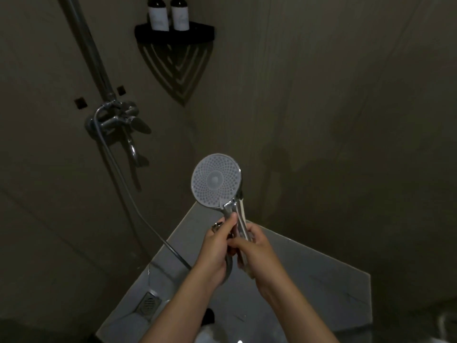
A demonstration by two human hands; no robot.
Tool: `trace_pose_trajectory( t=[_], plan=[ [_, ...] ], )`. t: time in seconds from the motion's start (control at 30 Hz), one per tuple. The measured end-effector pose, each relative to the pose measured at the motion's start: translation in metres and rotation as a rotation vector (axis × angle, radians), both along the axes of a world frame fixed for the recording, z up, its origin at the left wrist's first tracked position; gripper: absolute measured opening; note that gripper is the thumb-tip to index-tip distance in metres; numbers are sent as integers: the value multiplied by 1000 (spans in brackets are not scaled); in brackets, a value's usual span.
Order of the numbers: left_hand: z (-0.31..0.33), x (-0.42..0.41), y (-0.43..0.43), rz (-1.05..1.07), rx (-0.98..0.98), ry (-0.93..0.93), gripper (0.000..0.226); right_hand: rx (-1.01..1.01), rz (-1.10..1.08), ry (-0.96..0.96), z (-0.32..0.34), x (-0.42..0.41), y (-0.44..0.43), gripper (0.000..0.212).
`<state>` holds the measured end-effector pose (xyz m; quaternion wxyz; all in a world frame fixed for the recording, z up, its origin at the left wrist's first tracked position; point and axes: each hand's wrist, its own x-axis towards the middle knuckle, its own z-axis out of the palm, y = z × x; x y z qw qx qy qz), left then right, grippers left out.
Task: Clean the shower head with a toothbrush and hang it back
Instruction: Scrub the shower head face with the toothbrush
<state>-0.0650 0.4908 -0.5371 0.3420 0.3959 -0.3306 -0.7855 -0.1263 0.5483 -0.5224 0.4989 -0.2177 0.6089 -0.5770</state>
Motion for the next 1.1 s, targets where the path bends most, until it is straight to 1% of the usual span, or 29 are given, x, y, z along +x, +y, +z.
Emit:
trace_pose_trajectory(
  t=[0.13,0.4,0.5,0.6,0.73,0.8,0.87,0.97,1.1],
  plan=[
    [-10,3,-31,18,34,-5,32,9,26,-5,-4,3,-27,19],
    [-27,10,-143,98,102,-36,29,39,115,-32,-7,11,-123,20],
    [-30,16,-191,157,105,-59,34,29,142,-47,-9,13,-170,19],
    [-30,25,-235,224,99,-110,42,10,139,-115,-12,21,-218,20],
    [-26,35,-281,234,53,-141,35,23,153,-154,-23,31,-271,23],
    [-27,41,-299,235,34,-149,34,28,149,-187,-28,36,-294,24],
    [-31,45,-315,231,38,-157,33,33,150,-229,-31,39,-312,25],
    [-36,48,-333,254,65,-192,26,41,161,-230,-39,42,-331,21],
    [-43,50,-345,240,89,-248,27,103,186,-236,-46,39,-346,22]
  ],
)
